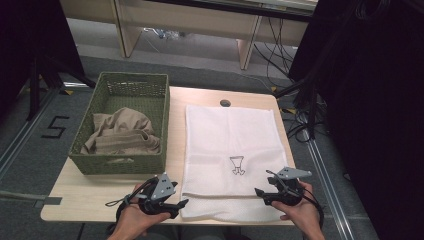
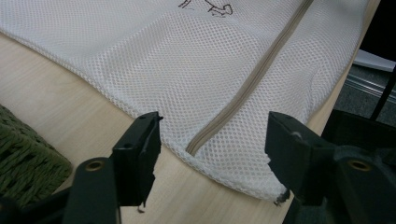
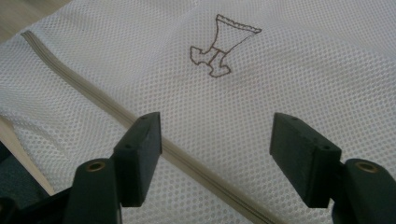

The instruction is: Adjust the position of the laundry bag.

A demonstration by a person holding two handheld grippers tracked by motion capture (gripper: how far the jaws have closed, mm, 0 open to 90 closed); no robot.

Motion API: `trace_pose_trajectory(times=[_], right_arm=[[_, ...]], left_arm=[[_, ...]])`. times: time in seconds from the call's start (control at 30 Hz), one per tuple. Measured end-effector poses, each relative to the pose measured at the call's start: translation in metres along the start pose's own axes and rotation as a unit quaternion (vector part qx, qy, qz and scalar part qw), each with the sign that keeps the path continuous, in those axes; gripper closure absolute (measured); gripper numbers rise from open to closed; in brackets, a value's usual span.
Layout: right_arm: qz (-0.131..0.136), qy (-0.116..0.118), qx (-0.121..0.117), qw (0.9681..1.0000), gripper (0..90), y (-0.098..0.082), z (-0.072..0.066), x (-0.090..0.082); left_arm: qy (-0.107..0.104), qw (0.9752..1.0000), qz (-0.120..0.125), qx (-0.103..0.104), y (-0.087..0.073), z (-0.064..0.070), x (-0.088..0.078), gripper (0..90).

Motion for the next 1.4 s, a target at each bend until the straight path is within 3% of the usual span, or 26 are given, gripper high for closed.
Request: trace_pose_trajectory(times=[0.17,0.4,0.6,0.73,0.8,0.83,1.0,1.03,1.07,1.1,1.27,1.4], right_arm=[[-0.004,0.005,0.003,1.0000,24.0,-0.001,-0.003,0.001],[-0.008,0.004,-0.012,0.9999,27.8,0.000,-0.004,0.003],[-0.011,0.000,-0.002,0.9999,34.3,-0.002,-0.001,0.002],[-0.022,0.003,-0.017,0.9996,42.0,-0.004,-0.001,0.005],[-0.026,0.002,-0.030,0.9992,45.1,-0.004,0.002,0.007],[-0.029,0.001,-0.021,0.9994,46.8,-0.004,0.002,0.007],[-0.037,-0.008,-0.025,0.9990,53.3,-0.006,0.008,0.010],[-0.045,-0.010,-0.022,0.9987,60.2,-0.008,0.009,0.012],[-0.044,-0.008,-0.035,0.9984,61.9,-0.008,0.011,0.014],[-0.055,-0.013,-0.023,0.9981,65.3,-0.010,0.010,0.014],[-0.087,-0.016,-0.041,0.9952,73.0,-0.017,0.018,0.024],[-0.098,-0.018,-0.039,0.9942,78.4,-0.020,0.025,0.027]], left_arm=[[-0.005,1.0000,0.000,-0.004,0.000,0.002,0.000,25.9],[-0.006,1.0000,-0.001,0.001,0.000,0.002,0.000,29.4],[-0.006,1.0000,-0.005,0.005,-0.001,0.003,0.002,34.4],[-0.009,0.9998,0.005,0.014,0.003,0.003,0.004,51.2],[-0.012,0.9997,-0.001,0.022,0.001,0.003,0.007,55.3],[-0.013,0.9995,-0.003,0.027,0.000,0.004,0.009,59.3],[-0.028,0.9989,-0.011,0.035,-0.001,0.008,0.016,71.9],[-0.032,0.9988,-0.014,0.034,-0.002,0.010,0.020,75.5],[-0.032,0.9988,-0.014,0.034,-0.002,0.010,0.020,78.1],[-0.034,0.9984,-0.022,0.039,-0.003,0.012,0.025,80.5],[-0.039,0.9976,-0.029,0.049,-0.004,0.013,0.038,87.2],[-0.042,0.9971,-0.043,0.048,-0.006,0.015,0.052,89.4]])
Point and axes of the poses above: each handheld gripper's, and its own axes: x roughly forward along the jaws, y roughly out of its top, z roughly to its right, the point moved 8 cm from there along x, roughly forward along the jaws, and after that the axes turned 2 degrees about y, right-handed, at the moved point
